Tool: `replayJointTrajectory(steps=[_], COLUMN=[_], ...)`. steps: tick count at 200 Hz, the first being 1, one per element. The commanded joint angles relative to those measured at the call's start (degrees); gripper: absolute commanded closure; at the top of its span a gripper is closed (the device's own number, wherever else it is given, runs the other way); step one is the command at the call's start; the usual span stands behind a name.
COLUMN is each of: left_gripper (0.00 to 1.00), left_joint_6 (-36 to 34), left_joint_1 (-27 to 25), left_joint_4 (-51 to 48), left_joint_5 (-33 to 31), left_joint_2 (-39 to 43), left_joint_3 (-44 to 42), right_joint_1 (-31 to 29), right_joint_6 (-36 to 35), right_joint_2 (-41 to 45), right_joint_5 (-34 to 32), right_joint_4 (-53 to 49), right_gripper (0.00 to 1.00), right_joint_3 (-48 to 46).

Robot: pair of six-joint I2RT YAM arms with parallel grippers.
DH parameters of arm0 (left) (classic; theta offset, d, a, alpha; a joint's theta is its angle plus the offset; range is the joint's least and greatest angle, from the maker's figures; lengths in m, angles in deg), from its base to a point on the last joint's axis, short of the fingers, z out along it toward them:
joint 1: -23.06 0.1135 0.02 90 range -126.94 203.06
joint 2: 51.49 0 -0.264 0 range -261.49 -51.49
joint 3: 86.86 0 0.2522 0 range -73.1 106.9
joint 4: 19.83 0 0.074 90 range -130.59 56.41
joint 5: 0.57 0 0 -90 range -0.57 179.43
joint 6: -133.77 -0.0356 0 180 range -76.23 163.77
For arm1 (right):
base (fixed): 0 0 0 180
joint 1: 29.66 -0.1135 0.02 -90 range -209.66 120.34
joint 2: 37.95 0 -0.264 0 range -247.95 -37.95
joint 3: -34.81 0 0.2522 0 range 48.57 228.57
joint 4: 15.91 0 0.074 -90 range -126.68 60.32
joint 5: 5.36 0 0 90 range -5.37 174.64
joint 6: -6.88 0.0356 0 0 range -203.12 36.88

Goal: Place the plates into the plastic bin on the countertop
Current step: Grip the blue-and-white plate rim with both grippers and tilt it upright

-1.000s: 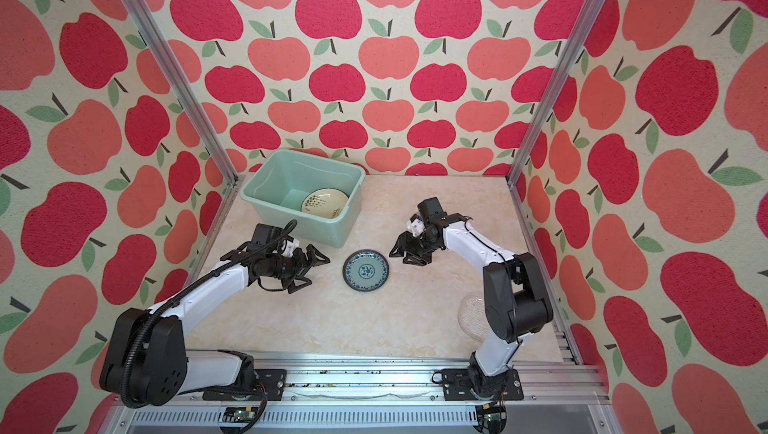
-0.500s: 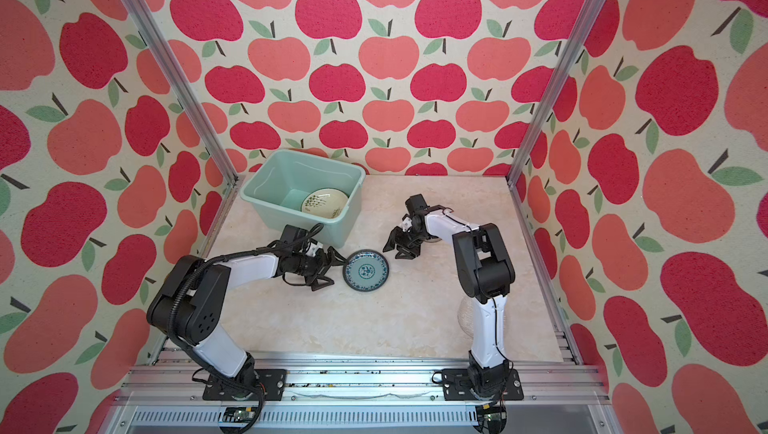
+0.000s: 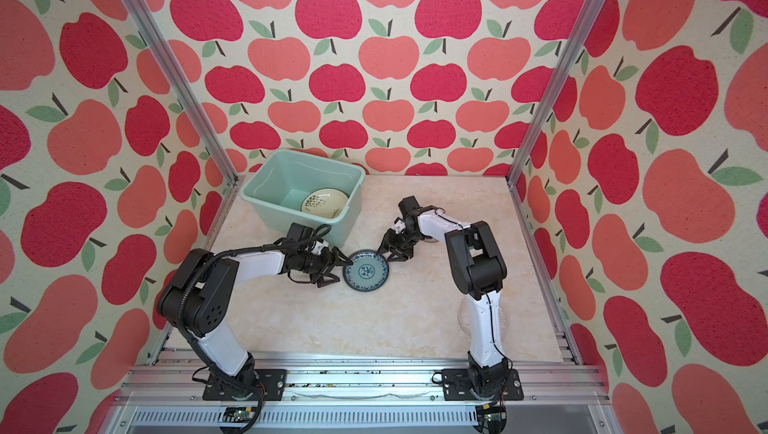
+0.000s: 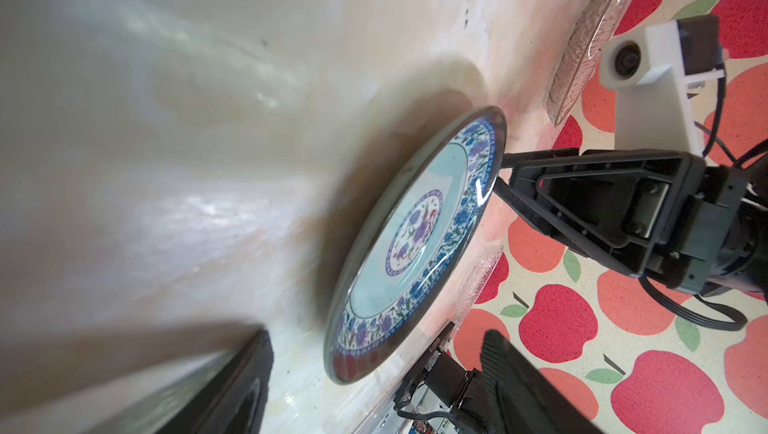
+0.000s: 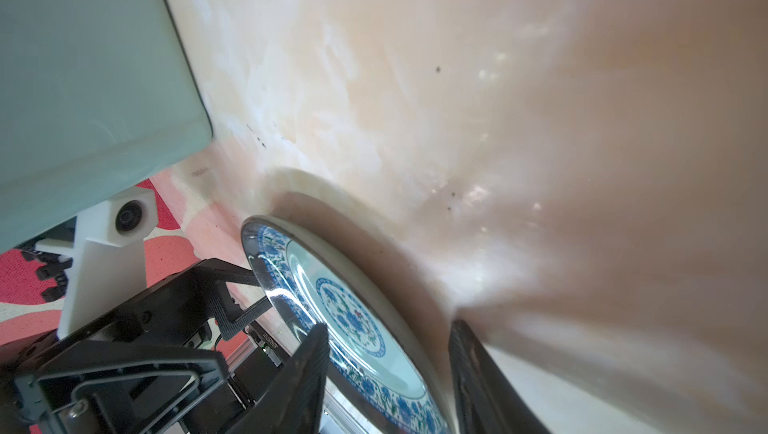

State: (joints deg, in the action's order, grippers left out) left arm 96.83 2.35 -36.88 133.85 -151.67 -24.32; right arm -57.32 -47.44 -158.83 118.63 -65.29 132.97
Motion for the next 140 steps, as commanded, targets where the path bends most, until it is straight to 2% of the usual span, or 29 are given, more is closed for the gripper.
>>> replayJointTrajectory(steps=[1, 32, 92, 140], left_gripper=[0.21, 0.26, 0.26, 0.26], left_joint_6=[-1.12, -0.85, -0.76, -0.67], left_joint_1=[-0.6, -0.91, -1.09, -1.43], left_joint_4=[-2.52, -2.33, -2.57, -2.82], left_joint_5=[-2.34, -1.72, -2.07, -2.15], left_joint_2=[-1.72, -2.43, -1.64, -1.34], left_joint_3=[0.62, 0.83, 0.79, 0.62], right_joint_1=[-0.5, -0.57, -1.78, -3.84], right_joint_6=[1.02, 1.81, 3.21, 3.36], right_joint_2=[0.94, 2.29, 6.63, 8.1], right_joint_5=[2.51, 4.08, 6.17, 6.69], right_joint_4=[-0.01, 1.76, 5.37, 5.58], right_gripper=[0.52, 0.56, 0.66, 0.69], right_joint_3=[-1.31, -2.81, -6.24, -6.18])
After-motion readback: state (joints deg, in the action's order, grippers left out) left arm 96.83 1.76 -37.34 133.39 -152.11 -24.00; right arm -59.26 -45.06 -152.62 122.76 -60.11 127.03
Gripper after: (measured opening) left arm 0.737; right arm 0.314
